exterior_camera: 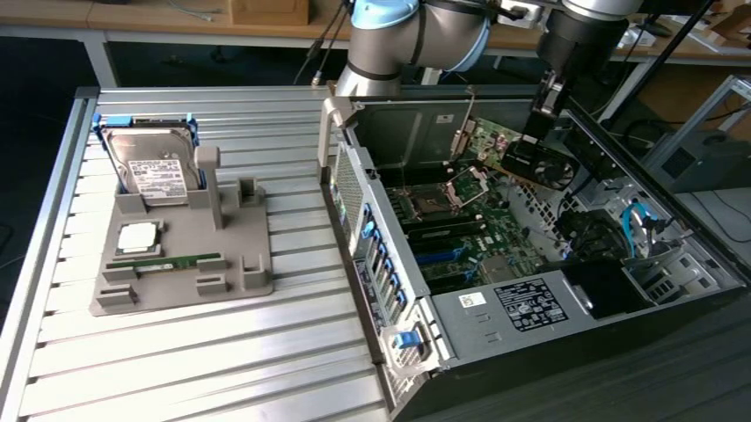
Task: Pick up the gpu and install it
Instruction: 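Insert the gpu into the slot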
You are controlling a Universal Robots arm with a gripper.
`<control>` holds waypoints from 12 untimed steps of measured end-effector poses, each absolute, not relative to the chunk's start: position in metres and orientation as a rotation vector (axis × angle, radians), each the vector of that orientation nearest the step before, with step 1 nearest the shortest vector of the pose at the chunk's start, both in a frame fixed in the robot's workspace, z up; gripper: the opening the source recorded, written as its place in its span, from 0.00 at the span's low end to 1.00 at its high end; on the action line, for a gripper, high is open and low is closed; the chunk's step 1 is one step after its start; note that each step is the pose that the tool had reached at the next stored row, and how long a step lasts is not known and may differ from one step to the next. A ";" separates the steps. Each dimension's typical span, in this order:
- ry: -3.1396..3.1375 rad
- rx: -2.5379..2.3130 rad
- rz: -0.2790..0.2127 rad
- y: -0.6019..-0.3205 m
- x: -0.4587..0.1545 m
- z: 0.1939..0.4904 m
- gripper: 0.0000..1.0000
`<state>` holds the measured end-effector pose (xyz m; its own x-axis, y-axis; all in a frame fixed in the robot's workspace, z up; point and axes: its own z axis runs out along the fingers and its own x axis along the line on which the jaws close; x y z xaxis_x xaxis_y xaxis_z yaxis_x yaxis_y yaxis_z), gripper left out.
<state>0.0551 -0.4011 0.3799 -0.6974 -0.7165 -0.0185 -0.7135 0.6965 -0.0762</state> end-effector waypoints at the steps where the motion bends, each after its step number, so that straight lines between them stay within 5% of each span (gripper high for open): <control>1: 2.846 -1.212 -0.097 -0.401 0.055 0.380 0.27; 12: 2.809 -1.291 -0.095 -0.401 0.055 0.380 0.27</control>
